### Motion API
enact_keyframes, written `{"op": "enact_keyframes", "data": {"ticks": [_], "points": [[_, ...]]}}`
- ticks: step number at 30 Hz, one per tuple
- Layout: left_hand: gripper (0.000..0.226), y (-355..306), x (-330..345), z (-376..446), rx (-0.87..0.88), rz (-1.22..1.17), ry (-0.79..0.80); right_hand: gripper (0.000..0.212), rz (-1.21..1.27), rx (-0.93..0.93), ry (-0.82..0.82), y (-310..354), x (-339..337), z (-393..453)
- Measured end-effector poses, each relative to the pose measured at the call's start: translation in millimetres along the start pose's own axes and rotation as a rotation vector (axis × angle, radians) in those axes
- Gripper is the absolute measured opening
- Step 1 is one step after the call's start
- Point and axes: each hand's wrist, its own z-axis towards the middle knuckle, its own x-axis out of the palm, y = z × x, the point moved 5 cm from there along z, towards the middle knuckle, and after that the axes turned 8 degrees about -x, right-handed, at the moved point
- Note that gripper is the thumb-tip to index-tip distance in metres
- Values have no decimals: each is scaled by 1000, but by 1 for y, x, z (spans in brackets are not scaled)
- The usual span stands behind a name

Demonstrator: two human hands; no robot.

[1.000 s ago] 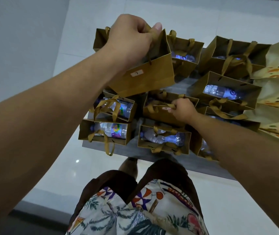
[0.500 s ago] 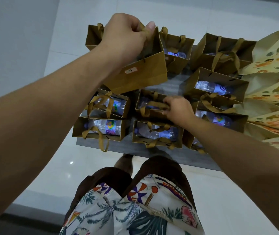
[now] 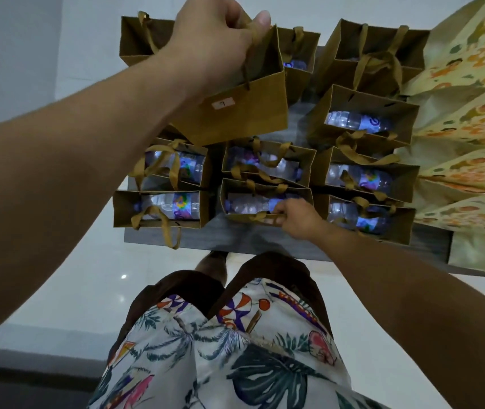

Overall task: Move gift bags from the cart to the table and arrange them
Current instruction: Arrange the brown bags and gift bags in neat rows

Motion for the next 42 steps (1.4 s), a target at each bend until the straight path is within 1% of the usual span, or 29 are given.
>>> {"op": "enact_keyframes", "data": {"ticks": [4, 8, 10, 11, 15, 18, 20, 21, 22, 26, 29, 34, 37, 39, 40, 42], "points": [[49, -1, 2, 1, 6, 10, -2, 18, 48, 40, -6, -6, -3, 4], [45, -6, 3, 1, 3, -2, 1, 14, 80, 30, -14, -1, -3, 4], [43, -8, 4, 2, 1, 6, -8, 13, 52, 2, -13, 5, -1, 0], [42, -9, 3, 3, -6, 8, -11, 15, 0, -31, -8, 9, 0, -2], [43, -13, 0, 8, -33, -16, -1, 34, -339, -208, -10, 27, 15, -15], [42, -16, -1, 13, -35, -26, -4, 46, -514, -156, 21, 27, 21, -18], [41, -18, 0, 16, -33, -31, -5, 55, -585, -113, 47, 23, 22, -21], [40, -18, 0, 17, -35, -34, -7, 62, -621, -125, 47, 21, 23, -23], [40, -18, 0, 19, -36, -37, -8, 69, -645, -155, 41, 21, 22, -25], [41, -18, 1, 23, -33, -22, 4, 86, -614, -310, 21, 24, 12, -28], [41, -18, 3, 26, -26, -14, 8, 97, -678, -395, 4, 28, 4, -21], [41, -17, 6, 29, -10, 1, 3, 88, -727, -516, 3, 42, -2, -14], [40, -17, 6, 30, -14, -7, 1, 101, -698, -395, -43, 37, -6, -9], [40, -17, 4, 31, -13, -5, 1, 104, -603, -294, -85, 28, -11, -7], [41, -17, 4, 32, -10, -3, 0, 98, -544, -248, -93, 24, -14, -6], [42, -17, 3, 32, -9, -2, -4, 71, -474, -205, -61, 19, -17, -6]]}}
